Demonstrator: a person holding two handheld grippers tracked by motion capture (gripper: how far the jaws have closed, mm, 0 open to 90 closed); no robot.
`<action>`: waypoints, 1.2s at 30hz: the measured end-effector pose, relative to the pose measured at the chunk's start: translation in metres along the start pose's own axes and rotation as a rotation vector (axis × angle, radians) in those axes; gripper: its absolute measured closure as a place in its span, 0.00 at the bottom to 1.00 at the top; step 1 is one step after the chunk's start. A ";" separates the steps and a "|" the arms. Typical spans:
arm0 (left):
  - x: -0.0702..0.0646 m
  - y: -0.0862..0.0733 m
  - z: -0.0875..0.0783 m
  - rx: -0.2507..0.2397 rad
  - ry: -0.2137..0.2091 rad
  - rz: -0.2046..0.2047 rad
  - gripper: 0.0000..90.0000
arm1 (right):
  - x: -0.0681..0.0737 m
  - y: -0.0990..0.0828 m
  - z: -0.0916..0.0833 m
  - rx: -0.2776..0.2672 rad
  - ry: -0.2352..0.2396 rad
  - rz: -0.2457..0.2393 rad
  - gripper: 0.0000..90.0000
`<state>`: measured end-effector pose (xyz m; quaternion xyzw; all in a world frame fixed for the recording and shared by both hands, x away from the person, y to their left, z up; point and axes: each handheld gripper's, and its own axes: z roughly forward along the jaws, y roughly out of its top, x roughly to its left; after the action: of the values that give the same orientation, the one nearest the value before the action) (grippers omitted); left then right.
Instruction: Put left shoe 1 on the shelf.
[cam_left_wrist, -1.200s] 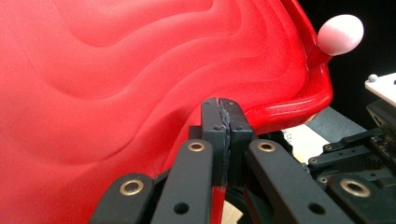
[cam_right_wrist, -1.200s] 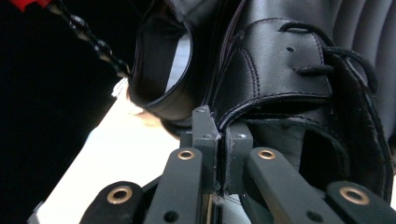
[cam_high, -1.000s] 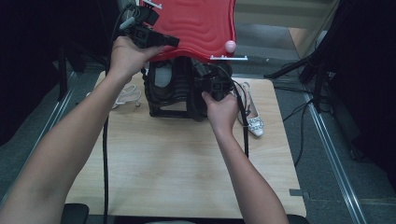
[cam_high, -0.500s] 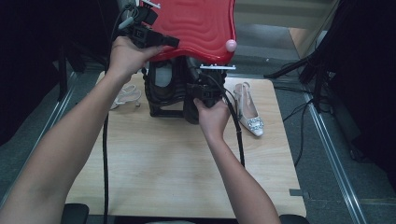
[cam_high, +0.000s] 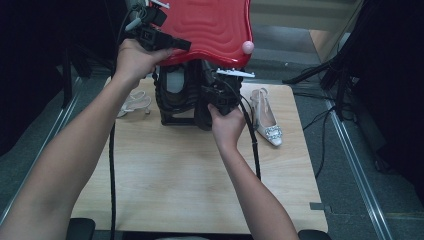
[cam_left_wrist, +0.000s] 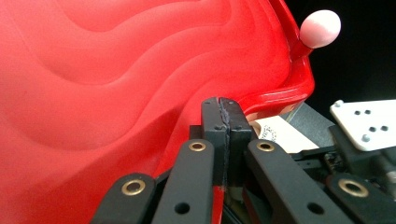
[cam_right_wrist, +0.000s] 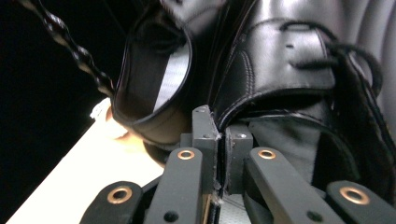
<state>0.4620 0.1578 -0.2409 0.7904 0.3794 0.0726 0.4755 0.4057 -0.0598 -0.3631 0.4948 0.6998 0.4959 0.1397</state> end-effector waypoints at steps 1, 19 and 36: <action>0.000 0.000 0.000 -0.003 0.000 -0.005 1.00 | 0.000 0.002 -0.001 -0.008 -0.003 0.008 0.98; -0.001 0.000 0.000 0.002 0.046 0.007 1.00 | 0.002 -0.001 0.026 0.027 -0.122 -0.103 0.97; 0.004 -0.003 -0.003 0.022 0.061 0.002 1.00 | 0.006 0.000 0.042 0.054 -0.104 -0.117 0.89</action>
<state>0.4615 0.1632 -0.2427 0.7933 0.3937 0.0928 0.4550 0.4322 -0.0314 -0.3808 0.4818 0.7323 0.4415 0.1915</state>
